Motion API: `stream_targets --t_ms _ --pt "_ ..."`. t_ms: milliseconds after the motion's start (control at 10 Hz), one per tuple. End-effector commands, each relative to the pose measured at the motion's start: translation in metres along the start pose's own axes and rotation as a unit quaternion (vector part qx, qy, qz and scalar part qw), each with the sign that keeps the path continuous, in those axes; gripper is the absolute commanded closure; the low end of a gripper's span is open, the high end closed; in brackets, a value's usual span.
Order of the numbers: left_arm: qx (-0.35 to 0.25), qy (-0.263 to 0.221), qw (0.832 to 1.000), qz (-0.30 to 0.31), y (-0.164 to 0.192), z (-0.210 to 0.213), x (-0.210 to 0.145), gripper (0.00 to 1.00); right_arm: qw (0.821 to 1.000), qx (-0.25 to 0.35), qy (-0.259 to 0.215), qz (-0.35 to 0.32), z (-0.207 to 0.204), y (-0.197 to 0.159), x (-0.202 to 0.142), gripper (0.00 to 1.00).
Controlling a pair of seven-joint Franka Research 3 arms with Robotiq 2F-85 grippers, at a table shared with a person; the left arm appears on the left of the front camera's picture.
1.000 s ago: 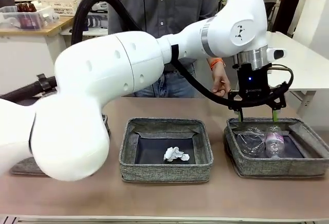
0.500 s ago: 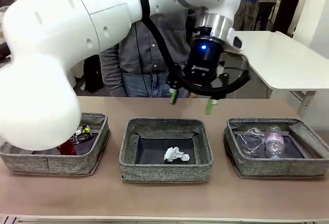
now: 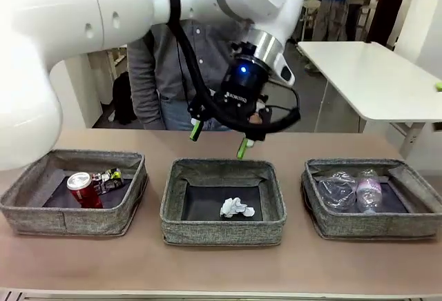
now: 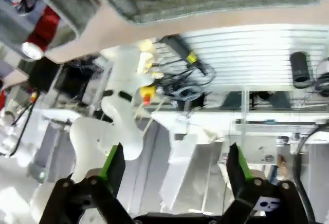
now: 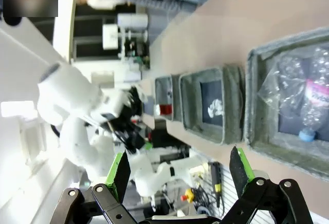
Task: Sort the waste into the appropriate baskets.
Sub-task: Place the picked waste into the Fabric basket indicated by the person.
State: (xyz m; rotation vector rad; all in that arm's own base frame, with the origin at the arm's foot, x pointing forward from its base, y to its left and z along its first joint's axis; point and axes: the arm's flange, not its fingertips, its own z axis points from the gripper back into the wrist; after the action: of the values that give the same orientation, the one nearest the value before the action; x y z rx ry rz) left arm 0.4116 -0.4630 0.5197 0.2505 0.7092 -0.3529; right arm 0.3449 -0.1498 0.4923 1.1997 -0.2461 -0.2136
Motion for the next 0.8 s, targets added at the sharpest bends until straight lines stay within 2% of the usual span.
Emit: stream_targets --t_ms 0,200,400,500,600,700 --pt "-0.126 -0.089 0.988 0.006 0.033 0.026 -0.023 0.00 0.998 -0.001 0.062 0.001 -0.021 0.014 0.013 0.00" --pt "-0.231 -0.184 0.955 -0.017 0.086 0.021 -0.033 0.00 0.990 0.022 0.138 -0.016 -0.062 0.025 0.026 0.00" --pt "-0.290 -0.197 0.935 -0.045 0.128 -0.003 -0.042 0.00 0.980 0.036 0.191 -0.041 -0.091 0.030 0.037 0.00" --pt "-0.321 -0.212 0.923 -0.035 0.148 -0.017 -0.047 0.00 0.975 0.046 0.211 -0.050 -0.099 0.033 0.041 0.00" --pt "-0.363 -0.232 0.902 -0.022 0.169 -0.032 -0.055 0.00 0.974 0.046 0.216 -0.058 -0.106 0.036 0.046 0.00" --pt "-0.424 -0.257 0.869 -0.009 0.194 -0.049 -0.064 0.00 0.971 0.044 0.227 -0.063 -0.114 0.041 0.048 0.00"
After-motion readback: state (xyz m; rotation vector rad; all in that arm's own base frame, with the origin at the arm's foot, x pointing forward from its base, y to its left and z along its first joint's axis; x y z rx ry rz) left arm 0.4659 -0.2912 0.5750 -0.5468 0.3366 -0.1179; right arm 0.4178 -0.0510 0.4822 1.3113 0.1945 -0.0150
